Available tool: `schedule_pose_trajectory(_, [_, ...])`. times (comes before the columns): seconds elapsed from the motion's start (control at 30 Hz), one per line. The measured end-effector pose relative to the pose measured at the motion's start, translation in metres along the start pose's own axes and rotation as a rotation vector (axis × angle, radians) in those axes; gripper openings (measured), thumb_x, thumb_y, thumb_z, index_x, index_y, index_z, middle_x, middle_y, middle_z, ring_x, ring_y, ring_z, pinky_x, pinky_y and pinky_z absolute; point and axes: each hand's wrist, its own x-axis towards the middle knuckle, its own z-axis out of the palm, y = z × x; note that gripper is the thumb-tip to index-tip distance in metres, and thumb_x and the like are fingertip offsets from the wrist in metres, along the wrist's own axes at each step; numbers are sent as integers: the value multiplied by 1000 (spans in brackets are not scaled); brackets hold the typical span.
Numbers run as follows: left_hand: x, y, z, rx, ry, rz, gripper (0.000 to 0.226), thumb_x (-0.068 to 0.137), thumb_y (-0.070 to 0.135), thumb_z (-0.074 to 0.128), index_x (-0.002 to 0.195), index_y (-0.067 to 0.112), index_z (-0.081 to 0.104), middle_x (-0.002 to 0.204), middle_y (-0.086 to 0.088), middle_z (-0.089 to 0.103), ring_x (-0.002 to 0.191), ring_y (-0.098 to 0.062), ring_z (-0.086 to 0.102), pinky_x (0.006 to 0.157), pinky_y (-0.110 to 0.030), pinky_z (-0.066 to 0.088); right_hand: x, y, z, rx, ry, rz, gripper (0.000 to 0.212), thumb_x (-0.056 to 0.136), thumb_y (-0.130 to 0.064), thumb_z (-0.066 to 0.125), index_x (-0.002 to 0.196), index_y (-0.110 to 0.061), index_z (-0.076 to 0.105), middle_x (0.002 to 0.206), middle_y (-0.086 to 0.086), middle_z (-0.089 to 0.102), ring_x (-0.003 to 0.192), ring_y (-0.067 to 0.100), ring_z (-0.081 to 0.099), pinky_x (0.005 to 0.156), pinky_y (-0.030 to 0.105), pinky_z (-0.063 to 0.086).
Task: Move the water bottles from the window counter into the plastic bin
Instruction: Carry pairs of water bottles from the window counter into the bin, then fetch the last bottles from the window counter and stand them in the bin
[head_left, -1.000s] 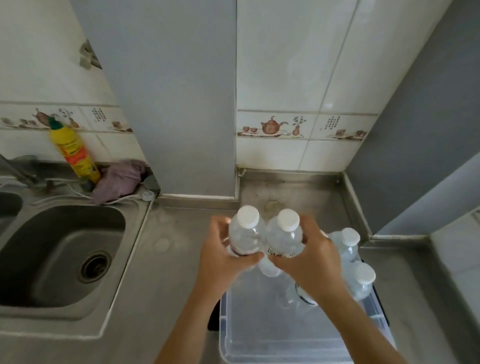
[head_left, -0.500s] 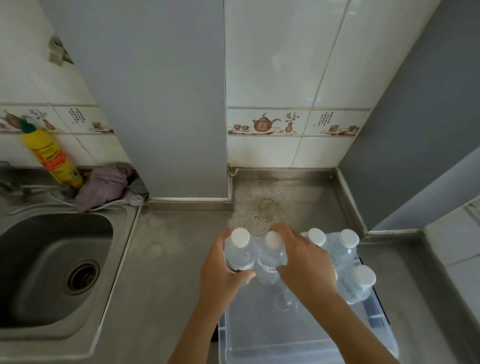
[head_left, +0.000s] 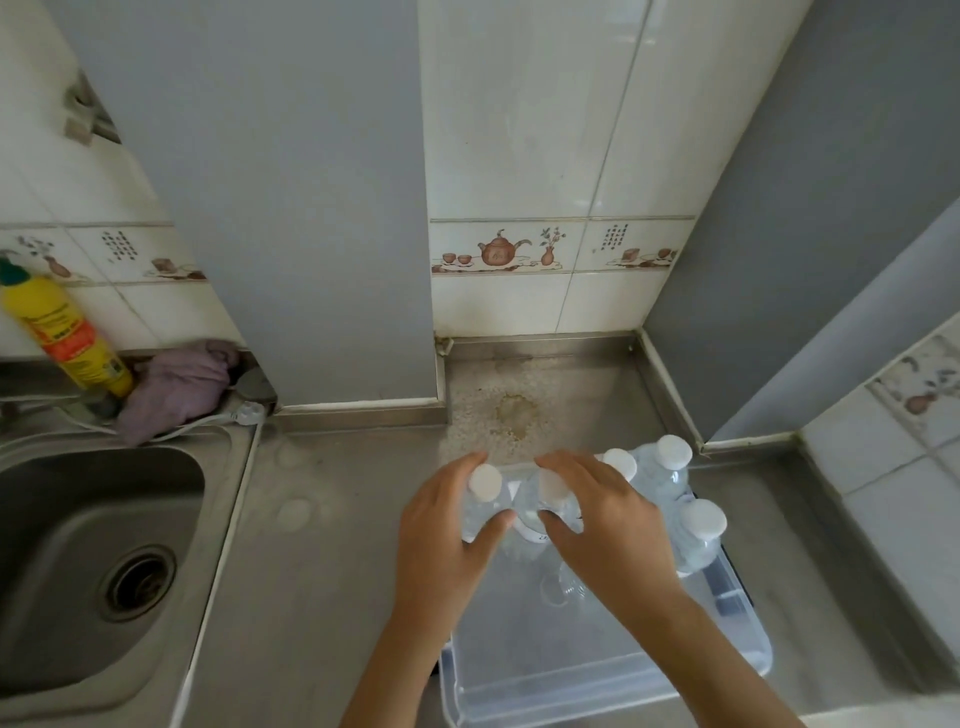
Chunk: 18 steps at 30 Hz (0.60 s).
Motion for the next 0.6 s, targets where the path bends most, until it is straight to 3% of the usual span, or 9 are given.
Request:
schedule_pose_trajectory(0.23, [-9,31,-18,195,17,169,36,91,22,71,125,15,66,139,-2,60,122,-24,61,99,-51,48,-27,-8,-27,7,133,-9,35,78,-20,77,111,-14,69,116,5,70,103,23,68,78,37,59])
schedule_pose_trajectory(0.33, [-23,54,-21,262,32,305,29,89,14,71,118,15,70,134,-2,64,120,-26,63,94,-52,51,-51,-7,-49,-6,193,-7,32,86,-26,66,117,-15,66,124,3,66,114,21,62,92,37,52])
schedule_pose_trajectory(0.43, [-39,79,-15,284,24,451,25,95,20,65,118,16,71,130,-1,67,122,-23,62,101,-55,48,-81,-1,-76,-32,217,60,37,90,-35,55,122,-19,63,130,0,62,119,19,57,96,40,49])
schedule_pose_trajectory(0.6, [-77,131,3,282,-104,606,42,96,37,44,126,19,68,134,1,65,128,-20,58,107,-49,39,-157,13,-125,-171,174,246,43,95,-43,43,133,-25,54,141,-4,52,132,18,46,110,46,36])
